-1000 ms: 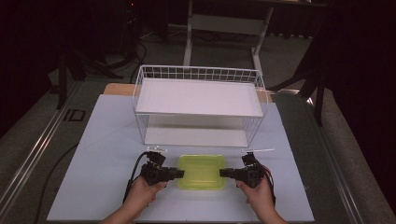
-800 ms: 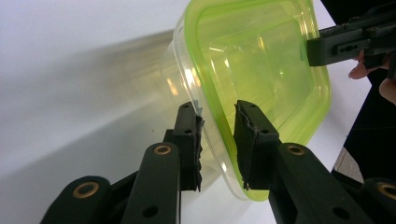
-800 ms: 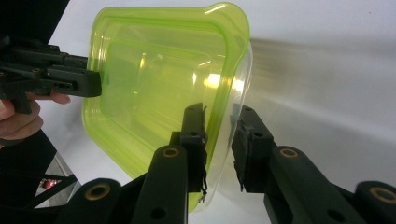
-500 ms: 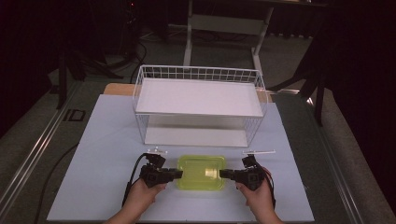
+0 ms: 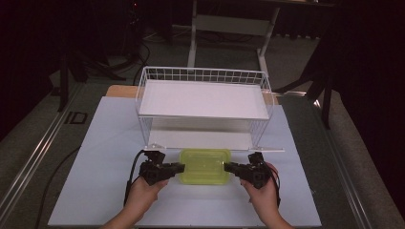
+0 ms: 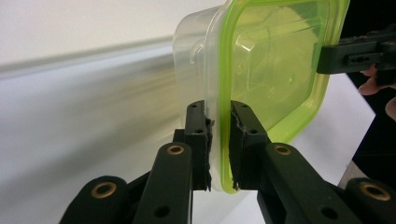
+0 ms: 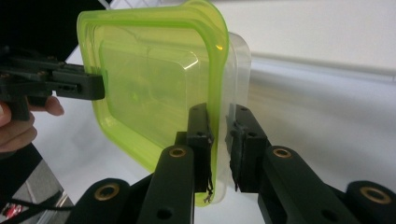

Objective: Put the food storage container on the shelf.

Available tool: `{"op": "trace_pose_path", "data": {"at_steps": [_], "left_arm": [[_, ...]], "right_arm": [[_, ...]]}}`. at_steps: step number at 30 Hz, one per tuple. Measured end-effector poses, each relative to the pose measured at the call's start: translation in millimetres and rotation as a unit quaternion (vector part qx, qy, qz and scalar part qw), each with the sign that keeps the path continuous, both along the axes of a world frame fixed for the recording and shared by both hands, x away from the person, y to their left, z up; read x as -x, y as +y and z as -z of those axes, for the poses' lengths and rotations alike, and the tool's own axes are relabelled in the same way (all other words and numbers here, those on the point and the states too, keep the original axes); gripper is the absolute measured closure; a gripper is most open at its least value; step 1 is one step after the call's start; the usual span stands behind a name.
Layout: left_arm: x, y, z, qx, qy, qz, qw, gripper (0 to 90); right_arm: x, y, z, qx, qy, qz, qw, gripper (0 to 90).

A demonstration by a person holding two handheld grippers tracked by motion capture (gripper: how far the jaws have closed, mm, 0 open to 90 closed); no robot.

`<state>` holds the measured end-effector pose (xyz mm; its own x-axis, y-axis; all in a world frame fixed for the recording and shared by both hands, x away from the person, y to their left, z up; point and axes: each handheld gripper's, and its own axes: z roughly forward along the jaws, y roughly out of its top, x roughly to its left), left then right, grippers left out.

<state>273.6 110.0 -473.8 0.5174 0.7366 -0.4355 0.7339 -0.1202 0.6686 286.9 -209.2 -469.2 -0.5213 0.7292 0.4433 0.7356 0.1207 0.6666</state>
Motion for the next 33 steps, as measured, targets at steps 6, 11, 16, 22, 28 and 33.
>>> {"op": "trace_pose_path", "data": {"at_steps": [6, 11, 16, 22, 28, 33], "left_arm": [[-7.3, 1.4, -12.0, -0.004, -0.03, -0.012, 0.9995, 80.0], [-17.2, 1.9, -9.2, -0.008, -0.035, -0.022, 0.9991, 80.0], [-29.6, 1.1, -3.6, -0.01, -0.036, -0.028, 0.9989, 80.0], [-45.7, 0.7, 2.8, 0.002, -0.031, -0.029, 0.9991, 80.0], [-60.2, 1.3, 10.2, 0.003, -0.028, -0.027, 0.9993, 80.0], [-68.6, -2.6, 14.8, -0.008, -0.023, -0.031, 0.9992, 79.8]], "right_arm": [[-7.6, 4.5, -12.2, -0.003, -0.035, 0.011, 0.9993, 79.5], [-17.6, 9.4, -10.7, 0.007, -0.044, 0.02, 0.9988, 79.1], [-28.3, 13.6, -6.5, 0.019, -0.051, 0.029, 0.9981, 78.8], [-44.0, 13.5, 1.0, 0.012, -0.043, 0.045, 0.998, 78.3], [-54.0, 14.9, 4.7, 0.015, -0.04, 0.056, 0.9975, 78.4], [-63.3, 15.5, 12.6, 0.018, -0.031, 0.067, 0.9971, 78.0]]}}
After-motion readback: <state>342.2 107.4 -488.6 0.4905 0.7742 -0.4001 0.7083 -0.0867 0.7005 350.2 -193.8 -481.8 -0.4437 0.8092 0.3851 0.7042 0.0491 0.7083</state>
